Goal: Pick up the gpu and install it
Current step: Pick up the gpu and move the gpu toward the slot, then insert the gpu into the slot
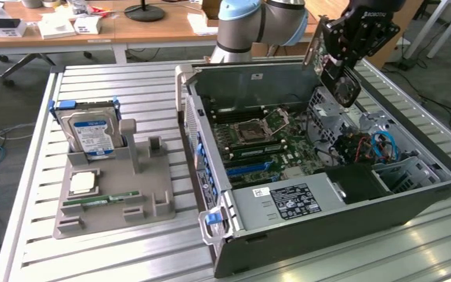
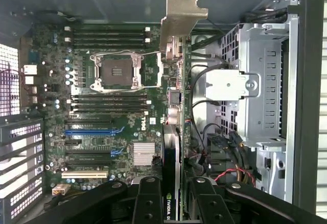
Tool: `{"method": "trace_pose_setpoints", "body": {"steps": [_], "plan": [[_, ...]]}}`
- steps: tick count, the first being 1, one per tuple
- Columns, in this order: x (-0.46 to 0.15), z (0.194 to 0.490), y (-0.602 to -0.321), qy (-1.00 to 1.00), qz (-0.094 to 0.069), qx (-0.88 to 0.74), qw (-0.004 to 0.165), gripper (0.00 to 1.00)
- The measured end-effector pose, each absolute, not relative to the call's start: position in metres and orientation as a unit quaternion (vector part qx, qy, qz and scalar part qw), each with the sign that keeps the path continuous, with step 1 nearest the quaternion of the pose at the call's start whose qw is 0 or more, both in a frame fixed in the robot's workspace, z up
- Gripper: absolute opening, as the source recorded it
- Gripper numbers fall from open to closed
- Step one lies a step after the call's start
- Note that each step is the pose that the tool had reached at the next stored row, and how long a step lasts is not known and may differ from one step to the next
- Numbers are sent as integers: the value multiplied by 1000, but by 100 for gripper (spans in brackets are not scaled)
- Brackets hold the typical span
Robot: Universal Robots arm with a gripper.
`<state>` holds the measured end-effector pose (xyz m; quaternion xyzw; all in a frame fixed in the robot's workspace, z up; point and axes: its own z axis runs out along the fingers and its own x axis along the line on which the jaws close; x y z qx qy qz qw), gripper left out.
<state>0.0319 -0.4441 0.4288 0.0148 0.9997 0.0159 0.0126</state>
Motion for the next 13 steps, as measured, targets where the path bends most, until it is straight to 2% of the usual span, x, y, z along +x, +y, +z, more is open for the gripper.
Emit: {"method": "trace_pose_setpoints", "body": {"steps": [13], "plan": [[33, 428, -444, 1000, 16, 15, 13, 26]]}}
